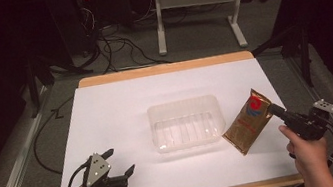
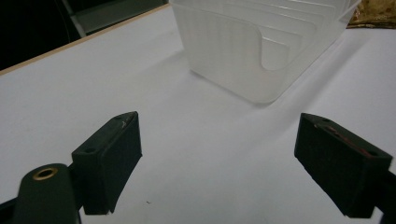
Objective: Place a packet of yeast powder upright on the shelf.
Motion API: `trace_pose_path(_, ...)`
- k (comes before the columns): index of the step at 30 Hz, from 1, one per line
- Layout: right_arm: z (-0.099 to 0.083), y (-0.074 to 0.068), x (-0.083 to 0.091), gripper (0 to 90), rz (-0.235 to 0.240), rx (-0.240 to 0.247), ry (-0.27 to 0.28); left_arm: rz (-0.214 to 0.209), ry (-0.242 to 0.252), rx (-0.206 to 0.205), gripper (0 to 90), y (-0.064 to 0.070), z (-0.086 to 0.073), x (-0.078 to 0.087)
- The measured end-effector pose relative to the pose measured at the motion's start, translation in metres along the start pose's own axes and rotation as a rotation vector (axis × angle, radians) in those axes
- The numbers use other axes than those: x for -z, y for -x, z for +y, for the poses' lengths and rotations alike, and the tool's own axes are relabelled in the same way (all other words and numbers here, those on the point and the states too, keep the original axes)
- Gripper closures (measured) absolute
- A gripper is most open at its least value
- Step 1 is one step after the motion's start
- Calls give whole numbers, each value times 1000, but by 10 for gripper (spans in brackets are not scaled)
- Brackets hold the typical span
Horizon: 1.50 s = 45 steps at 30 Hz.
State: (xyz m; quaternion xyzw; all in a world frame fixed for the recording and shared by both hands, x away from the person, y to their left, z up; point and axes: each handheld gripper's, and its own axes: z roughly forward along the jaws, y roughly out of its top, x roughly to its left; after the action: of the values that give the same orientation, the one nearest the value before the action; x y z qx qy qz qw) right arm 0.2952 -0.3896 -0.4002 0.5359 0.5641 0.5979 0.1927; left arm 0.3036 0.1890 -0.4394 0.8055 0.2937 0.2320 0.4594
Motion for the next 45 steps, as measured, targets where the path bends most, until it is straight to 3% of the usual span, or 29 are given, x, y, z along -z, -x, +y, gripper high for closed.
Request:
trace_pose_path(10,5,-11,5,900,-24,10,74,-2,-1,1,153,0,0,0)
trace_pose_path(20,11,-21,11,900,-89,91,144,-2,0,-3,153,0,0,0)
trace_pose_path(26,5,-24,4,900,-97,112,113,0,3,-3,153,-1,0,1)
trace_pose_path(33,0,-39,-8,900,-58,139,93,-1,3,-6,153,-1,0,1)
trace_pose_path(40,-3,-53,-20,900,-27,96,95,-2,8,-7,153,-2,0,2)
trace_pose_path(45,-4,-56,-26,900,-19,62,105,-2,11,-9,153,-2,0,2)
